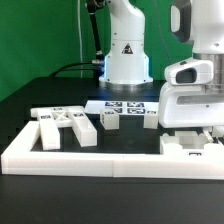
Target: Assemble chair
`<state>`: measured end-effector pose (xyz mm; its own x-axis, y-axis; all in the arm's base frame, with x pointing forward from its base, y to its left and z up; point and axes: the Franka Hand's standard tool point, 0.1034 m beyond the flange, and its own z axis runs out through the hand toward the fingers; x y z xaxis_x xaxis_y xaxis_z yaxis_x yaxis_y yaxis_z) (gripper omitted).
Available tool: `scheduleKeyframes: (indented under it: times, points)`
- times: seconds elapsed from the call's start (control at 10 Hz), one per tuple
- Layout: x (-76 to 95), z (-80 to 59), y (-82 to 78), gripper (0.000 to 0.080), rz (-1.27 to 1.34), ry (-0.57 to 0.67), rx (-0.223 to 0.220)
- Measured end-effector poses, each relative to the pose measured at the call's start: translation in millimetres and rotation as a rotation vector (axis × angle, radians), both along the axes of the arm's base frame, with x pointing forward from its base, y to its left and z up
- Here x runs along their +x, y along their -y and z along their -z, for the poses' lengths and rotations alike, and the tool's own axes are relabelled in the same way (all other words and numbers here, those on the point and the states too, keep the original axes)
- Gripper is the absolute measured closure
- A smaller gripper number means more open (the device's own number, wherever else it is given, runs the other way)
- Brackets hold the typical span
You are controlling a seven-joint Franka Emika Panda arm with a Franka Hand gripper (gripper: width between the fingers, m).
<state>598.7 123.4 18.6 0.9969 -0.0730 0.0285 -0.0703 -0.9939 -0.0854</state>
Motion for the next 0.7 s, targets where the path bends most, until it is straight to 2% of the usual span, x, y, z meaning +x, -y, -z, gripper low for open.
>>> scheduleKeyframes:
  times: [0.3, 0.4, 0.5, 0.6, 0.7]
  points:
    - [-0.3, -6.9, 15.2, 0.0369, 0.033, -0.019, -0.018]
    - [1.5, -14.3, 16.9, 0.0369, 0.038, -0.012, -0.016]
    - [2.4, -27.2, 20.0, 0.0208, 0.042, -0.013, -0.013]
    - [-0.1, -38.7, 23.6, 0.0168, 0.047, -0.013, -0.012]
    - [-5.7, -44.0, 26.9, 0.0168, 0.051, -0.015, -0.013]
